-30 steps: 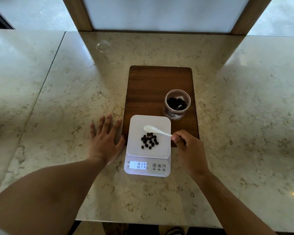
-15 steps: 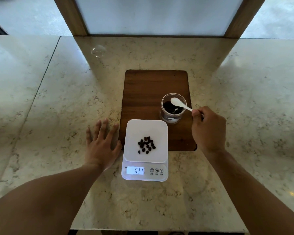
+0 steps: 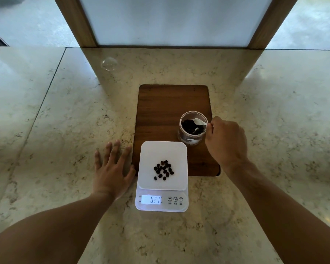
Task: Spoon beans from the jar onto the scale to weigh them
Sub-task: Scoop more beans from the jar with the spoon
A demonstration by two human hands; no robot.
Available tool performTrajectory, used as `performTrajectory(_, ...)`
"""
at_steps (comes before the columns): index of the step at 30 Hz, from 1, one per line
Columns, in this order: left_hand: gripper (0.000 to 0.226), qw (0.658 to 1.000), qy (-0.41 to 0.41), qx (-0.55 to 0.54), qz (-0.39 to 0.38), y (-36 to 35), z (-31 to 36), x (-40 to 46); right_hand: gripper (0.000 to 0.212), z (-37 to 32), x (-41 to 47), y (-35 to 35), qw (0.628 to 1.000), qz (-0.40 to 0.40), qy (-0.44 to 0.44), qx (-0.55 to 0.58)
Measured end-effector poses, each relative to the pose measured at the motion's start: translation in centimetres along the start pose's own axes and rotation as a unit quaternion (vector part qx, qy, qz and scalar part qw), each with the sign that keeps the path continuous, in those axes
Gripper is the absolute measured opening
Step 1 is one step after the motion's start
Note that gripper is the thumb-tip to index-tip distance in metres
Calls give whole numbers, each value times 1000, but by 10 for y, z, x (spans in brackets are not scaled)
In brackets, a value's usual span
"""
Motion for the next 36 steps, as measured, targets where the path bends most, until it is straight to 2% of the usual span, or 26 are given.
performTrajectory(7, 72, 1000, -3, -4, 1, 1, 0, 0, 20, -12, 0, -3, 999, -33, 7, -12)
performTrajectory(10, 72, 1000, -2, -2, -2, 2, 1, -1, 20, -8, 5, -6, 999, -31, -37, 13)
performTrajectory(13, 72, 1000, -1, -1, -2, 2, 1, -1, 26, 1, 10, -13, 990, -58, -109, 71)
performTrajectory(16, 72, 1000, -1, 6, -5, 1, 0, 0, 29, 7, 13, -18, 979, -79, -146, 120)
performTrajectory(24, 71, 1000, -4, 1, -3, 0, -1, -1, 40, 12, 18, -21, 966, -86, -177, 166)
performTrajectory(36, 71, 1000, -3, -4, 1, 1, 0, -1, 42, 17, 17, -25, 941, -120, -222, 224)
Point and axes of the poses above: each hand's wrist, its own x-axis towards the middle knuckle, its own y-axis out of the back of the hand, z = x × y, the point moved 3 cm from there along x, towards the middle knuckle, and after that the axes turned 4 degrees about -y, right-handed, at the moved point
